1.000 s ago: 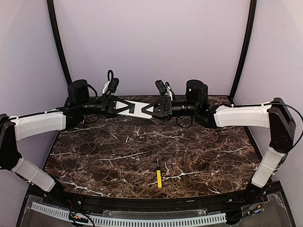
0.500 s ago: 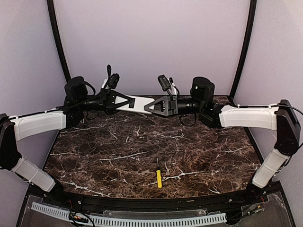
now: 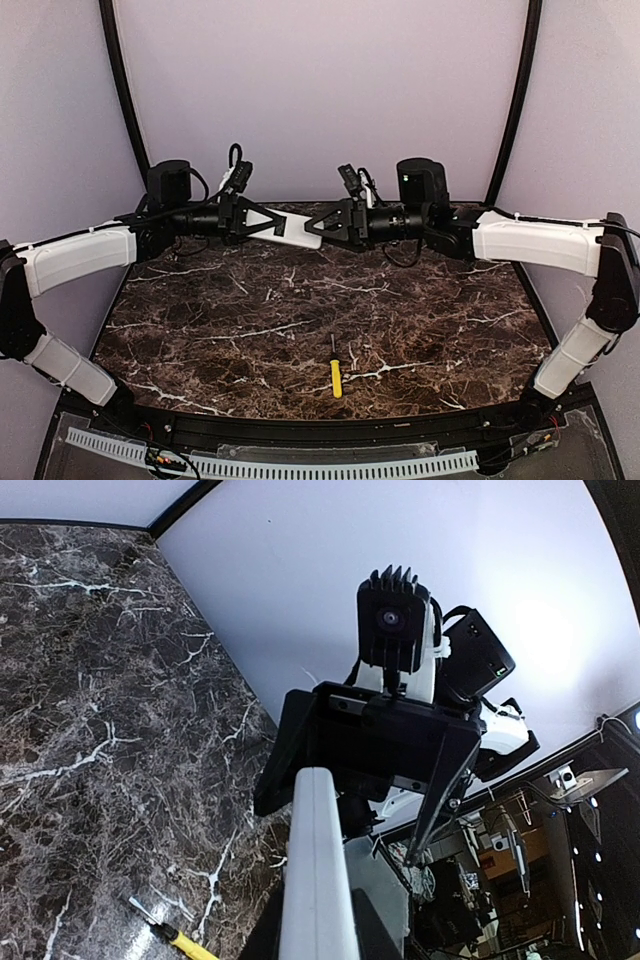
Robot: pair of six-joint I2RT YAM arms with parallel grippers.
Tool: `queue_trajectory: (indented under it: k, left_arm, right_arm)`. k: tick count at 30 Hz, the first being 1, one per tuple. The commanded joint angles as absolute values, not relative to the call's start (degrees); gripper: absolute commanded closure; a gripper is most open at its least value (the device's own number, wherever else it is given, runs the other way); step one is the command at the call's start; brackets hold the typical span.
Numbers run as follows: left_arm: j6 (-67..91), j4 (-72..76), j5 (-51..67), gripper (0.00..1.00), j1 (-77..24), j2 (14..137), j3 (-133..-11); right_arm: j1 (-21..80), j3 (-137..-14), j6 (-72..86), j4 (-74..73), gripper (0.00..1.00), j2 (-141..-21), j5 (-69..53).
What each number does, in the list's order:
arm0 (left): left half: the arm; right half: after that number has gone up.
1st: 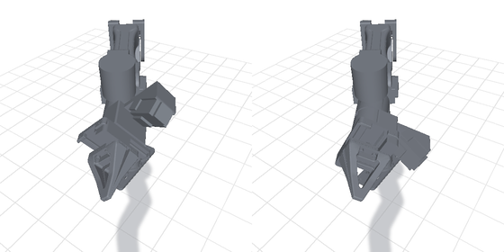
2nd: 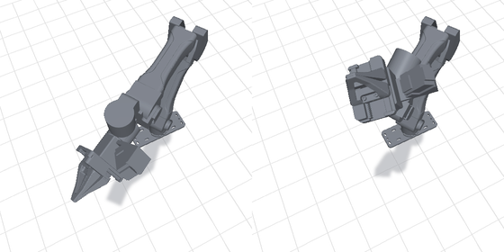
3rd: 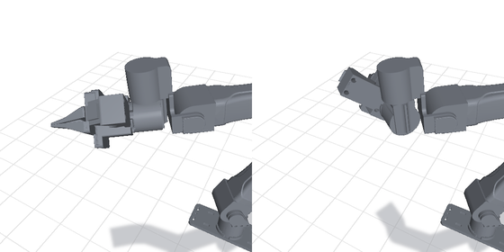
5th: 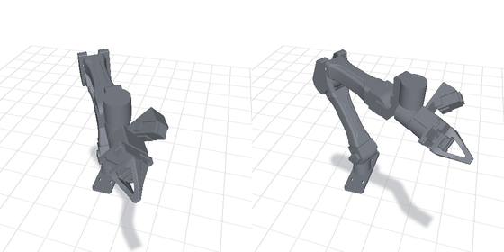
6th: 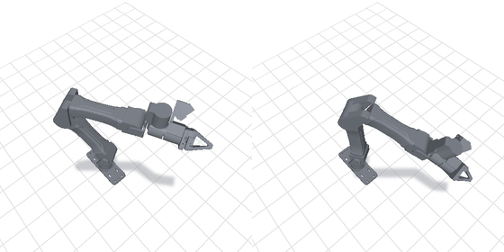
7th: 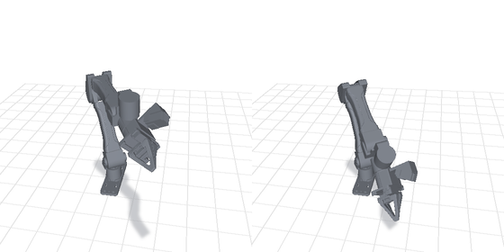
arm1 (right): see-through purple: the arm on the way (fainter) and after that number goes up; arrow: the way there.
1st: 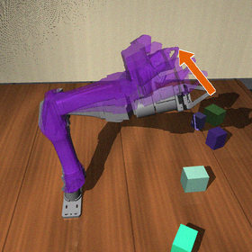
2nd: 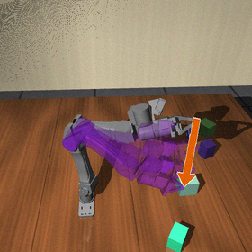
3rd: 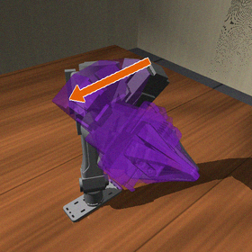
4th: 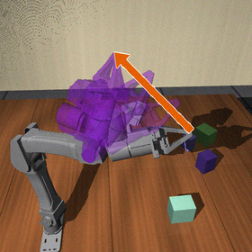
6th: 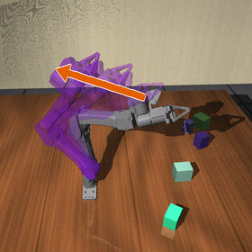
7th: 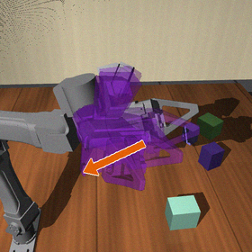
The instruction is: Unload the batteries from the remote control
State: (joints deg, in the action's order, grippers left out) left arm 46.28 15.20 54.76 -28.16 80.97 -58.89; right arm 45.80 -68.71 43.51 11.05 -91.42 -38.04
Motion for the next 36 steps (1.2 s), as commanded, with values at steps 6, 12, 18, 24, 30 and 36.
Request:
queue_trajectory:
  k: [6,12,18,24,30,36]
  left_arm:
    - [43.0,13.2,53.2,1.0,-28.2,79.4,-60.2]
    - [42.8,13.2,52.6,1.0,-28.2,79.3,-60.0]
    - [42.4,13.0,51.9,1.0,-28.2,79.2,-59.9]
    - [42.2,13.1,51.3,1.0,-28.2,79.2,-59.3]
    - [42.4,13.6,51.3,1.0,-28.2,78.6,-58.6]
    - [43.0,14.2,52.1,1.0,-28.2,78.3,-58.4]
  right_arm:
    - [46.7,-74.1,44.1,3.1,0.36,-92.3,-30.7]
    - [47.6,-76.5,43.8,1.2,0.48,-94.1,-30.2]
    - [48.0,-76.8,43.6,0.4,0.56,-94.7,-29.9]
    - [48.5,-76.8,43.5,0.3,0.61,-94.9,-30.0]
    - [48.8,-76.7,42.8,0.4,0.78,-95.1,-30.1]
    - [48.8,-75.2,41.5,1.9,0.91,-94.2,-31.6]
